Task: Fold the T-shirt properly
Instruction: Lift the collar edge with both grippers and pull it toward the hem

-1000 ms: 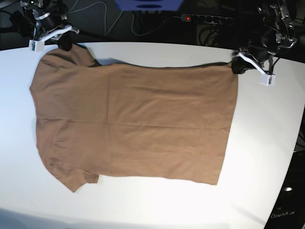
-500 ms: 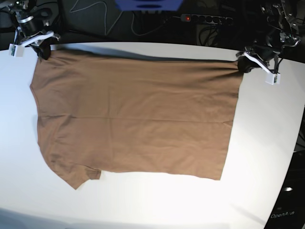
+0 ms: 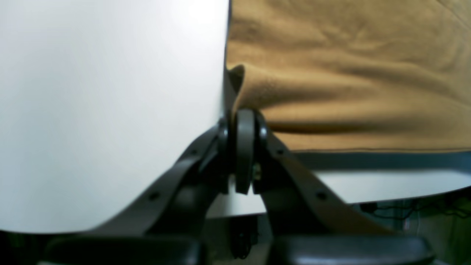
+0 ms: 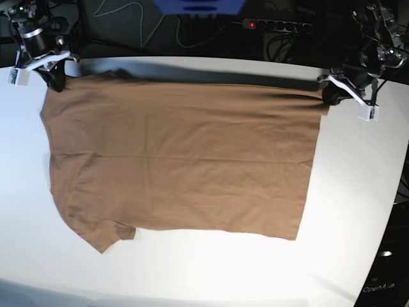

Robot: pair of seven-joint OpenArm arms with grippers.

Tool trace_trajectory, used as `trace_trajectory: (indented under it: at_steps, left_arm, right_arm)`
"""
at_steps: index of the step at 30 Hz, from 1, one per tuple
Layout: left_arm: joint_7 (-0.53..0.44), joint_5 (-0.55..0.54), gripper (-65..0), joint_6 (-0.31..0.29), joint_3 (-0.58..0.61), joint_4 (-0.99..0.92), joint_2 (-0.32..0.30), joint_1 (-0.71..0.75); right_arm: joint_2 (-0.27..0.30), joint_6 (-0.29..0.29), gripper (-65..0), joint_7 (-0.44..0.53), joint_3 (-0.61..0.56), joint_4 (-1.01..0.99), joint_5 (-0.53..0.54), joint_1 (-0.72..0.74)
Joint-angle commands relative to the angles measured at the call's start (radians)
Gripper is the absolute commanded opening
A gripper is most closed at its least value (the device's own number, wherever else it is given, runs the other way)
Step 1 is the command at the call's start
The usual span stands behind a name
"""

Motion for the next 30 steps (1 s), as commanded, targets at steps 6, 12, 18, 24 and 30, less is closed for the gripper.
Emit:
trace_trajectory:
  at_steps: [6, 12, 18, 24, 30]
  left_arm:
    - [-0.024, -0.016, -62.8, 0.002, -0.008, 0.018, -0.014, -0.045]
    - [-0.024, -0.016, -62.8, 0.002, -0.008, 0.024, -0.01, -0.08]
    - [-0.024, -0.014, -62.8, 0.002, -0.008, 0.065, -0.007, -0.133]
    - [-0.024, -0.008, -62.8, 0.004, -0.008, 0.071, -0.009, -0.185]
    - [-0.024, -0.007, -62.8, 0.004, -0.003, 0.064, -0.009, -0.242]
  right_arm:
    - [0.016, 0.006, -65.0, 0.025, 0.008, 0.016, 0.005, 0.021]
    - [0.03, 0.006, -64.9, 0.025, 0.007, 0.016, 0.005, 0.068]
    - [0.047, 0.006, -64.9, 0.024, 0.002, 0.02, 0.003, 0.131]
    - [0.077, 0.006, -64.9, -0.013, 0.001, 0.014, 0.002, 0.193]
    - [0.079, 0.006, -64.9, -0.131, 0.002, 0.014, 0.002, 0.296]
